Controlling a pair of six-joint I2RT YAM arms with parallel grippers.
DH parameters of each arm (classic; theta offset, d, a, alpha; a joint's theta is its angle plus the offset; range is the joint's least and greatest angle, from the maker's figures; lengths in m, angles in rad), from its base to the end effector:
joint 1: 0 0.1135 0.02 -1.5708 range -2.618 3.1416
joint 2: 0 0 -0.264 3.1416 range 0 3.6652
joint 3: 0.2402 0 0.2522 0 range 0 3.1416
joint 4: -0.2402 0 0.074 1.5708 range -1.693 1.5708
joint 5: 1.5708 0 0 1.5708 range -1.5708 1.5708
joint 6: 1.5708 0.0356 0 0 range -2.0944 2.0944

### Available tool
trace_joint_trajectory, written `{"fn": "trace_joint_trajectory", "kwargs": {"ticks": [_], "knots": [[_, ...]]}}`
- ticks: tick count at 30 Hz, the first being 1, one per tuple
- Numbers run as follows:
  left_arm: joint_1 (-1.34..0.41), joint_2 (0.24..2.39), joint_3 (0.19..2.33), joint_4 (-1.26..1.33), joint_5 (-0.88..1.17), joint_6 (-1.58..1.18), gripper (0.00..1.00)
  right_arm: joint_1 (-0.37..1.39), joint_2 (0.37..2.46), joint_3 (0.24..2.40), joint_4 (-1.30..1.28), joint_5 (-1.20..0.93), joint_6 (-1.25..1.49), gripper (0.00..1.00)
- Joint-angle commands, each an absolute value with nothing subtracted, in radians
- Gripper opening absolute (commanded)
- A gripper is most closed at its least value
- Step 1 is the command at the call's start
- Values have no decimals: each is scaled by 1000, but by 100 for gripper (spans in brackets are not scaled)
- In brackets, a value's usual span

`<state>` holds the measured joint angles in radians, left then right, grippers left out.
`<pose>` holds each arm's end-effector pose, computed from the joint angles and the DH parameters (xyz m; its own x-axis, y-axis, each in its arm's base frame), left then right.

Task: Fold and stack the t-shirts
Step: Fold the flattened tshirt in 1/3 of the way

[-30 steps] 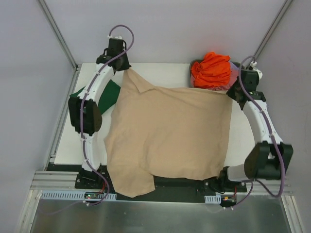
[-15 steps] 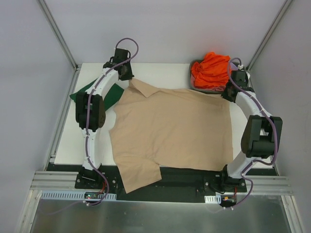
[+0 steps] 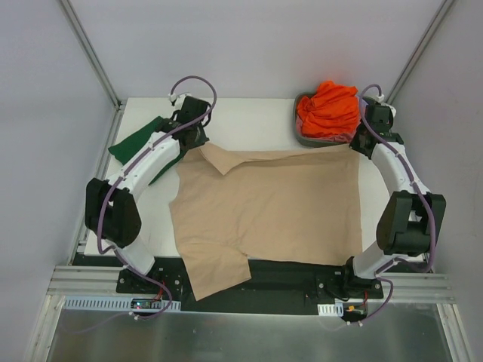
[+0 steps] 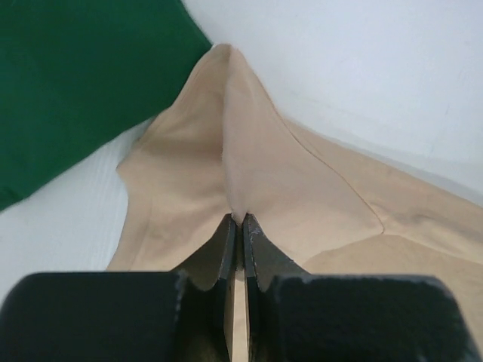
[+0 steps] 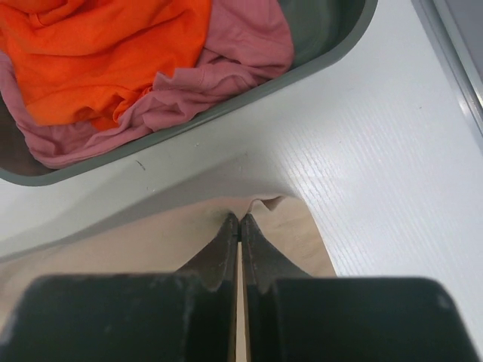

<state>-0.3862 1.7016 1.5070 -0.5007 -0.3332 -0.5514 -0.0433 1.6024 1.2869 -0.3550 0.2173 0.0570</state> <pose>0.3648 -0.1358 0.3178 -0.5701 -0.3026 -0.7638 -0.2058 0.9527 -0.2238 0.3644 -0.0235 0.2908 -0.6078 0.0820 -0.7899 0.2461 0.9651 -0.0891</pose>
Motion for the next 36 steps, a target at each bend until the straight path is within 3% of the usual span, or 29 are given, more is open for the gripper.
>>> {"fn": "trace_joint_trajectory", "kwargs": {"ticks": [1, 10, 36], "knots": [[-429, 1576, 1419, -647, -524, -741, 0, -52, 1539, 1331, -393, 229, 23, 0], [-494, 1419, 1284, -768, -519, -906, 0, -60, 1540, 1361, -454, 229, 8, 0], [-663, 1183, 1022, -834, -361, -1028, 0, -80, 1554, 1321, -474, 216, -60, 0]]}}
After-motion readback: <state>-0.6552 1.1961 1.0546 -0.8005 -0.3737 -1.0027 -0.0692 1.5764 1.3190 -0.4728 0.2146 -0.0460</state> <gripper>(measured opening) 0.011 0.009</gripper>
